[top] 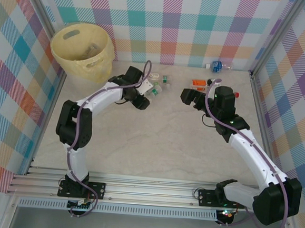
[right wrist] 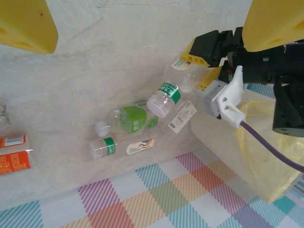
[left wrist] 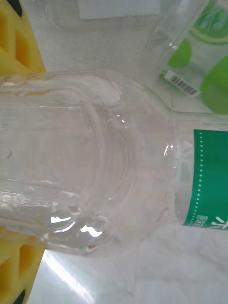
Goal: Put the plastic bottles in the bin
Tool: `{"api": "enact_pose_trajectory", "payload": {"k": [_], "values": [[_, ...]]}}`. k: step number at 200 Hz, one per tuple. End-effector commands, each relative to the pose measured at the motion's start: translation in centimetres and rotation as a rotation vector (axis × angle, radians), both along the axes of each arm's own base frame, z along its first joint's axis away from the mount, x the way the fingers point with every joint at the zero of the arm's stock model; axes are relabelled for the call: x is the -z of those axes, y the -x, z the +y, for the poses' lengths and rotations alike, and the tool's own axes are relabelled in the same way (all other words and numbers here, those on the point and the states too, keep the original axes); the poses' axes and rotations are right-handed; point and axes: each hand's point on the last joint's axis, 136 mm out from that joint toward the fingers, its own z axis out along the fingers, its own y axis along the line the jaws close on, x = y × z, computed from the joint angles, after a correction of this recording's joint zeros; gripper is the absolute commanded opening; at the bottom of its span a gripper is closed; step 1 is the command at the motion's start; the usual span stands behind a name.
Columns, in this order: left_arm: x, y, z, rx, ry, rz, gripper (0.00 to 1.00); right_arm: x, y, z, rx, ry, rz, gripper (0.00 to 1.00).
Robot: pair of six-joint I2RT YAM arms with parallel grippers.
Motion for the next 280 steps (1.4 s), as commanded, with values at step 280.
{"api": "enact_pose_trajectory", "payload": {"k": [280], "values": [[-27.0,-5.3,12.6,-0.737,0.567,-0.562,0.46,-2.8,2.2,5.5,-0.311,-0.058,-0.159,1.00]]}}
